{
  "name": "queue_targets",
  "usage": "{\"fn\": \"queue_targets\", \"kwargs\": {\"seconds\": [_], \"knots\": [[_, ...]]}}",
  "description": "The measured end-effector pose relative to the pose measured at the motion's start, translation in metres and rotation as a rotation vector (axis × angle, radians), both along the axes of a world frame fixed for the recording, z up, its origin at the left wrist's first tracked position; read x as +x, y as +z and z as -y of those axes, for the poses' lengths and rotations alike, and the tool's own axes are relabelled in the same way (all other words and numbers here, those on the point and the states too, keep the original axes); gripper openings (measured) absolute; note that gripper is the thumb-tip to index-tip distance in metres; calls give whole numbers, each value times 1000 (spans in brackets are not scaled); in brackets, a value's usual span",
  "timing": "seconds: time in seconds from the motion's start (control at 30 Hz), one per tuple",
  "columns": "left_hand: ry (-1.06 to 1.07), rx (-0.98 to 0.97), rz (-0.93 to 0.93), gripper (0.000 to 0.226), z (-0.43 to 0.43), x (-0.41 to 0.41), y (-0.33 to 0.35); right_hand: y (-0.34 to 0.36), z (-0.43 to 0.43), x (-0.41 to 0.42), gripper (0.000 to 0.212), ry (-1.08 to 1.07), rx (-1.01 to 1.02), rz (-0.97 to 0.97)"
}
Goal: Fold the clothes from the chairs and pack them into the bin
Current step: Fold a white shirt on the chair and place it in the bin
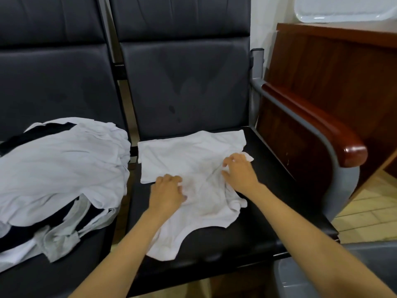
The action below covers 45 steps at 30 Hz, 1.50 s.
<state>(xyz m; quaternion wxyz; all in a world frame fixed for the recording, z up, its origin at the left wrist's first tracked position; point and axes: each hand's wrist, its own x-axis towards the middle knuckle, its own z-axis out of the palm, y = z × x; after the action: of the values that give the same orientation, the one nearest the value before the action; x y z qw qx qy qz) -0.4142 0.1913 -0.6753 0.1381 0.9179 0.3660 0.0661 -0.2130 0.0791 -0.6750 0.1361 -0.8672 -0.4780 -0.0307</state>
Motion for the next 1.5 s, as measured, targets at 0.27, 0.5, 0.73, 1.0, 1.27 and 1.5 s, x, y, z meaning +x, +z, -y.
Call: {"fn": "queue_targets", "kwargs": {"seconds": [0.27,0.5,0.73,1.0,1.27,1.5], "knots": [[278,282,-241,47,-37,-38,-15,-38,14,-25,35,-47,160,-179],[218,240,212,7,-36,-49,-23,-33,19,-27,33,-177,355,-364],[136,-123,45,40,6,-34,-6,-16,60,-55,23,-101,485,-493],[91,-155,-81,42,27,-59,4,3,85,-98,40,166,102,-358],[204,-760,373,20,48,-87,33,26,102,-132,20,128,255,-537],[160,-1005,121,43,91,-136,39,23,146,-143,38,145,38,-605]]}}
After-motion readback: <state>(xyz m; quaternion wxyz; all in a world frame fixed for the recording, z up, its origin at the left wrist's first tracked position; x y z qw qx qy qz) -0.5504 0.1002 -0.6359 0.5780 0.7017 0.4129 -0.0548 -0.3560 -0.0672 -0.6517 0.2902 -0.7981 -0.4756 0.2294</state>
